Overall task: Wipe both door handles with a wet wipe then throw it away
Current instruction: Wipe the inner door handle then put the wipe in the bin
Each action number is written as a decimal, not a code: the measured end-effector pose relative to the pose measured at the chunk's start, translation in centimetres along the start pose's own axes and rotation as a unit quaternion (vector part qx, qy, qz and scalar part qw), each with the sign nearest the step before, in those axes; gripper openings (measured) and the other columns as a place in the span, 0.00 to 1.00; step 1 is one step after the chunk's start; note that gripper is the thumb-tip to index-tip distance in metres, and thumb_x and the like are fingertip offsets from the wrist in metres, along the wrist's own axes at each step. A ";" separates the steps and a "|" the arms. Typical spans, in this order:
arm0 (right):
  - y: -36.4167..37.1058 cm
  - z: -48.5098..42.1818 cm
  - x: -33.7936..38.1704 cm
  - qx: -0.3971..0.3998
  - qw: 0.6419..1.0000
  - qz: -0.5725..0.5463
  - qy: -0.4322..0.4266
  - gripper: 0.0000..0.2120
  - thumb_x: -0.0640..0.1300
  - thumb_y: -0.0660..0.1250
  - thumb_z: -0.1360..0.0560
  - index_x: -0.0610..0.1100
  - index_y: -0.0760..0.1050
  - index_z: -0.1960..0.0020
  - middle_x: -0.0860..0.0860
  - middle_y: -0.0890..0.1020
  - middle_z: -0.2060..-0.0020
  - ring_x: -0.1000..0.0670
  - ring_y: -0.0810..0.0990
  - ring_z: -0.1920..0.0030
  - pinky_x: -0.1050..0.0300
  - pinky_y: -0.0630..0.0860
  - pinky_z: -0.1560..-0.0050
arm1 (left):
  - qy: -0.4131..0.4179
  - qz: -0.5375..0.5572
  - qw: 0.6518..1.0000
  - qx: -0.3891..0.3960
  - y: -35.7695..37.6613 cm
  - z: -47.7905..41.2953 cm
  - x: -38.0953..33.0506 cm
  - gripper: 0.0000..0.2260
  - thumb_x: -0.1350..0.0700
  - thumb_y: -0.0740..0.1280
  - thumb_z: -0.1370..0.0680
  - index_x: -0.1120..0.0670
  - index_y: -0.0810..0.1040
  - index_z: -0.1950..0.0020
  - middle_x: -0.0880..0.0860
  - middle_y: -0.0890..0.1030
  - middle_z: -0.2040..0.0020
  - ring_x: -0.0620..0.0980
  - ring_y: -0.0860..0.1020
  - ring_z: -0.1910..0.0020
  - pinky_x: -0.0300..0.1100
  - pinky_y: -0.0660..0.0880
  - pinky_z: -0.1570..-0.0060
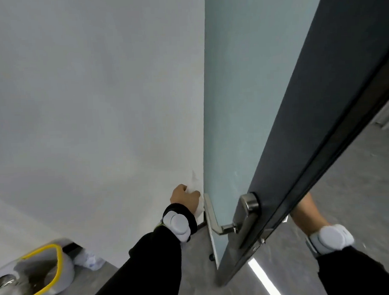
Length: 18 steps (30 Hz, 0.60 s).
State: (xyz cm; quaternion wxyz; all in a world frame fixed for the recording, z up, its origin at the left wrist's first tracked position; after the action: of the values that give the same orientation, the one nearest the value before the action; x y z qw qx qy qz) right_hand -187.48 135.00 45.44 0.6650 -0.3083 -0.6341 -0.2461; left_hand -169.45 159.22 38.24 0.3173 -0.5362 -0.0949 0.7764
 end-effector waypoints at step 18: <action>2.9 4.1 8.9 0.051 0.986 -0.161 -0.003 0.27 0.64 0.83 0.65 0.51 0.84 0.71 0.55 0.84 0.71 0.57 0.82 0.70 0.64 0.80 0.66 | 0.092 -0.036 0.982 0.162 2.4 -1.4 -2.1 0.15 0.42 0.64 0.22 0.54 0.75 0.52 0.56 0.80 0.45 0.57 0.77 0.46 0.44 0.72 0.43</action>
State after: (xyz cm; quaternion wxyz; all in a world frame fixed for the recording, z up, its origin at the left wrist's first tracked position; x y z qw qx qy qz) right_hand -187.54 140.52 54.01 0.6300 -0.1682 -0.6890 -0.3164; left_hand -168.63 155.82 38.16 0.4356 -0.5429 0.0423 0.7168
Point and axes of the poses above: each hand's wrist, its own z-axis away from the middle knuckle, its own y-axis out of the palm, x = y × z, the point moved 6 cm from there along -z, towards the middle knuckle
